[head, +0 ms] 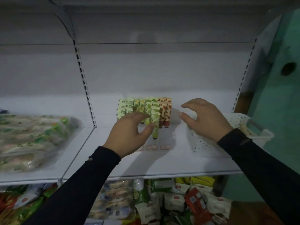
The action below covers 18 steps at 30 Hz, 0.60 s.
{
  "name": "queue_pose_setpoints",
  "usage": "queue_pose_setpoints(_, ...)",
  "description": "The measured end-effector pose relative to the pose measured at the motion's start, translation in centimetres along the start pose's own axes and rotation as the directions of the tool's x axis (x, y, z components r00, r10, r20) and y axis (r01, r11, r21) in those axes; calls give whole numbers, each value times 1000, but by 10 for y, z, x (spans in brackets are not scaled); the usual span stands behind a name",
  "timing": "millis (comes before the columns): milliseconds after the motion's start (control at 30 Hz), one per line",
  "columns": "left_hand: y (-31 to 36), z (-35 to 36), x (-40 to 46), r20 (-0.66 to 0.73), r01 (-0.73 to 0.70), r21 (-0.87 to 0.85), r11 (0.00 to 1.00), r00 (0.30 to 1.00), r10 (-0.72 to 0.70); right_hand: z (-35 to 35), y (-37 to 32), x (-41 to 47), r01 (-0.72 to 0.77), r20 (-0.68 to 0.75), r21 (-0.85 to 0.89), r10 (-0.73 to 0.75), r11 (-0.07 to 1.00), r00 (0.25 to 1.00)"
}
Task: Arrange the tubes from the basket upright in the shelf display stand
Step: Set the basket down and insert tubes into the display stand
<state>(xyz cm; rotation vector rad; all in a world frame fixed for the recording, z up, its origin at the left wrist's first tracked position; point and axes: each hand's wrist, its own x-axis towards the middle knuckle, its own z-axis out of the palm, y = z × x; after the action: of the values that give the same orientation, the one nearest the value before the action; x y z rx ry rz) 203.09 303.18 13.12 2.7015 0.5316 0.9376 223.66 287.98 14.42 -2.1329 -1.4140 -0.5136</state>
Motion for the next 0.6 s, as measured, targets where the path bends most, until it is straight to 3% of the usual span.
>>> queue_pose_setpoints(200, 64, 35, 54, 142, -155, 8, 988, 978, 153, -43, 66, -20, -144, 90, -139, 157, 980, 983)
queue_pose_setpoints(333, 100, 74, 91, 302, -201, 22, 979, 935, 185, -54, 111, -24, -226, 263, -233, 285, 946, 922)
queue_pose_setpoints(500, 130, 131, 132, 576, -224, 70, 972, 805, 144, -47, 149, -15, -243, 482, -255, 341, 936, 807)
queue_pose_setpoints(600, 136, 165, 150, 673, -277, 145, 950, 732, 111, -38, 163, -6, -231, 562, -243, 331, 942, 758)
